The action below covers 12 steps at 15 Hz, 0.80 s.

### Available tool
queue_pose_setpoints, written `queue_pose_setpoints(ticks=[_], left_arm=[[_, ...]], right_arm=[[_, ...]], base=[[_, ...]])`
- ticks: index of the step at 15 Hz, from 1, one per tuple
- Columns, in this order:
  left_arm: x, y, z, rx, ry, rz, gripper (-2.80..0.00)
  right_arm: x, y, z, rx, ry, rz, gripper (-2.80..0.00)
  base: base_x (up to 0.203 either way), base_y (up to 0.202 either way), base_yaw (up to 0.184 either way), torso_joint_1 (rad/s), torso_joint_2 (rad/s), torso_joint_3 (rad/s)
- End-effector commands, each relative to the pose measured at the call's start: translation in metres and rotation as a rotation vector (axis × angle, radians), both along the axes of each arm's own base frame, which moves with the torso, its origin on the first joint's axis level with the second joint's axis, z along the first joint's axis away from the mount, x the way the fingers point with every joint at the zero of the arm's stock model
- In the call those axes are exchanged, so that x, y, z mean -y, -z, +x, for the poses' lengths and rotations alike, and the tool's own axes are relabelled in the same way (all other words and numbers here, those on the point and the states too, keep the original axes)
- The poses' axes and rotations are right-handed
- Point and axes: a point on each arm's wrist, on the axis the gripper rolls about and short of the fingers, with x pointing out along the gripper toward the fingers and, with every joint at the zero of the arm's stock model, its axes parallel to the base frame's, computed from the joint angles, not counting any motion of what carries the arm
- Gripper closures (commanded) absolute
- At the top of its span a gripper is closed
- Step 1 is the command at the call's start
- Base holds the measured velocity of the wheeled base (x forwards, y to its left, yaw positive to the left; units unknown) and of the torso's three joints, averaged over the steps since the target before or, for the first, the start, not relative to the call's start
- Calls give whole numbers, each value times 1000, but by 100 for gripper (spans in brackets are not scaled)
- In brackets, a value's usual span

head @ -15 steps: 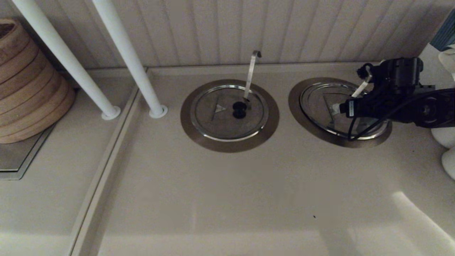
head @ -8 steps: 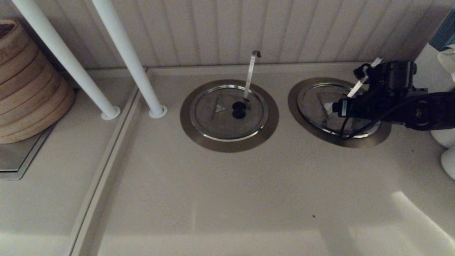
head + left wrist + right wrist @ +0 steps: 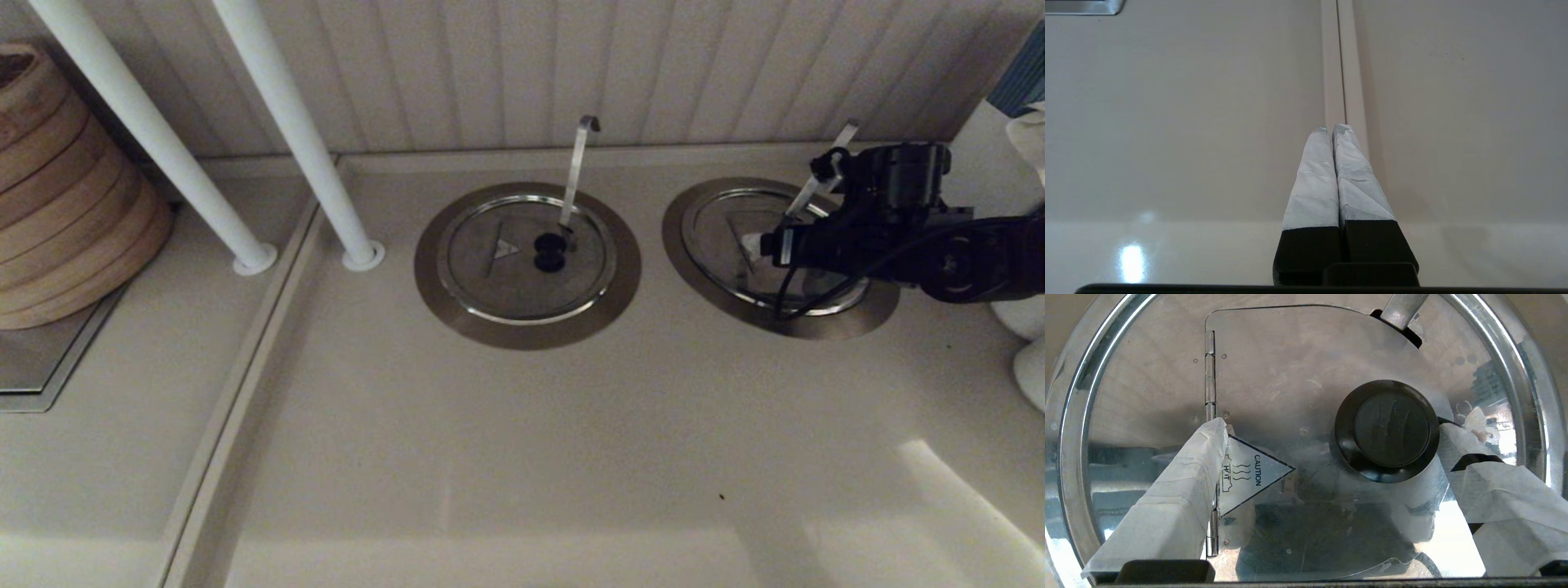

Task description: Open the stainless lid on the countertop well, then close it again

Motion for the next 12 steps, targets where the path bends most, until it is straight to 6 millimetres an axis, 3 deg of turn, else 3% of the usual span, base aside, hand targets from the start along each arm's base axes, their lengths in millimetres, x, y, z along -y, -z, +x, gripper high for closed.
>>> queue_pose_setpoints(ticks=[1,9,12], left_arm=[[0,0,0,-1,1,-1,0],[0,0,0,-1,1,-1,0],[0,0,0,-1,1,-1,0]], right_arm=[[2,-20,-11,54,8,0,-280],[1,-89,-66,237,12,59,-280],[-1,-113,-95,307,2,68,-280]], base=[[0,0,0,0,0,0],[0,0,0,0,0,0],[0,0,0,0,0,0]])
